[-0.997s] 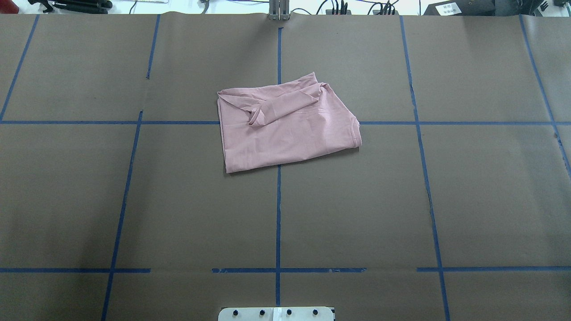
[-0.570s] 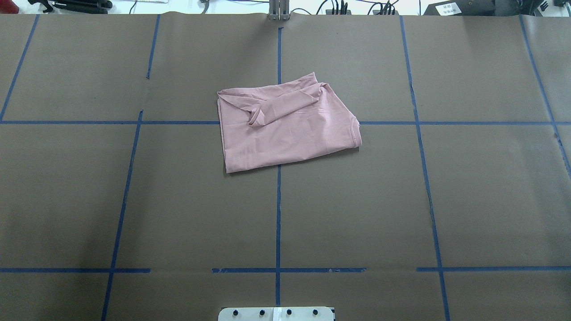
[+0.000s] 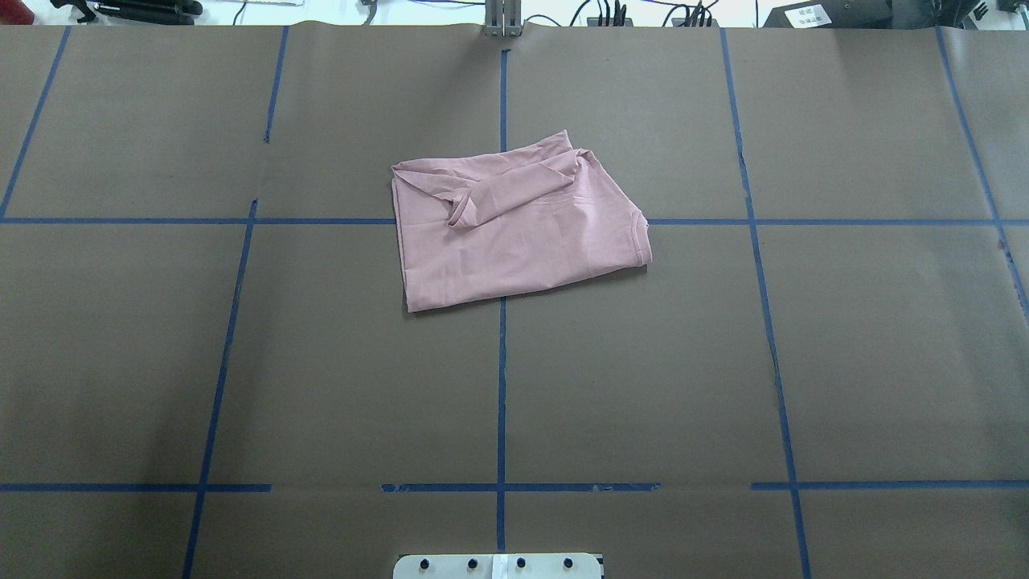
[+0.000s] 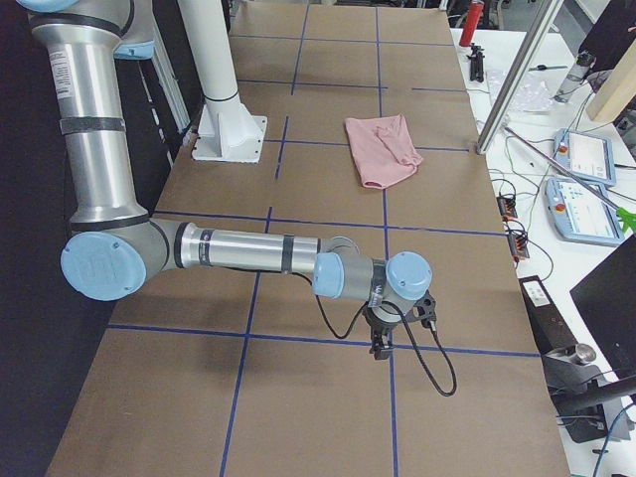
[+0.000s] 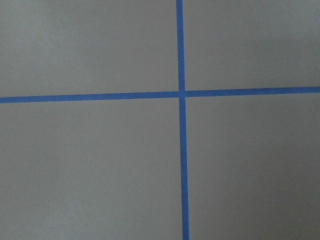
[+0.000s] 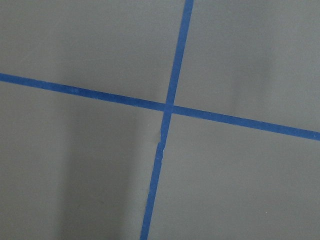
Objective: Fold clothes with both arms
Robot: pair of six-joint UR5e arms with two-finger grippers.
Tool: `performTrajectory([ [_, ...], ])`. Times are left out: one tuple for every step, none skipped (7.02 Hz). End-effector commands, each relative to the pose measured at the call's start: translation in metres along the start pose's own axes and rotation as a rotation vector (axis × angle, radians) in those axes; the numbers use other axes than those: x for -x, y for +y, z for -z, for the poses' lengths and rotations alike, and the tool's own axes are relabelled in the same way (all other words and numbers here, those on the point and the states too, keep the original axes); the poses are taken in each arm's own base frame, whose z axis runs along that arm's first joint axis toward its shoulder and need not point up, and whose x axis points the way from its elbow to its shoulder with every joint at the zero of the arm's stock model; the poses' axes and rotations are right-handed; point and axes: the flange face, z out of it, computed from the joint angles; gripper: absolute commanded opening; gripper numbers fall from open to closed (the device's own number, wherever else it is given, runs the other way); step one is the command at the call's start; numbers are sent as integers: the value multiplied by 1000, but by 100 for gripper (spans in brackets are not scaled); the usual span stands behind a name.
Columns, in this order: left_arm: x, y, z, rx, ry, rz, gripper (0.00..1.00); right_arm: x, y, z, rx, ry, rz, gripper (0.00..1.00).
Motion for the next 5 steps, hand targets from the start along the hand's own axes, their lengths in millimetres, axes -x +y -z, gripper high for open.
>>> performTrajectory([
  [0, 2, 0, 0, 0, -2, 100, 1, 0, 1, -3, -3, 2, 100],
  [0, 2, 0, -1, 0, 0, 100, 1, -1, 1, -4, -3, 3, 100],
  [-1, 2, 0, 0, 2, -2, 100, 1, -1, 1, -4, -3, 3, 100],
  [-1, 1, 0, 1, 2, -1, 100, 1, -1, 1, -4, -3, 3, 100],
  [-2, -2, 1, 3, 2, 1, 100, 1, -1, 1, -4, -3, 3, 100],
])
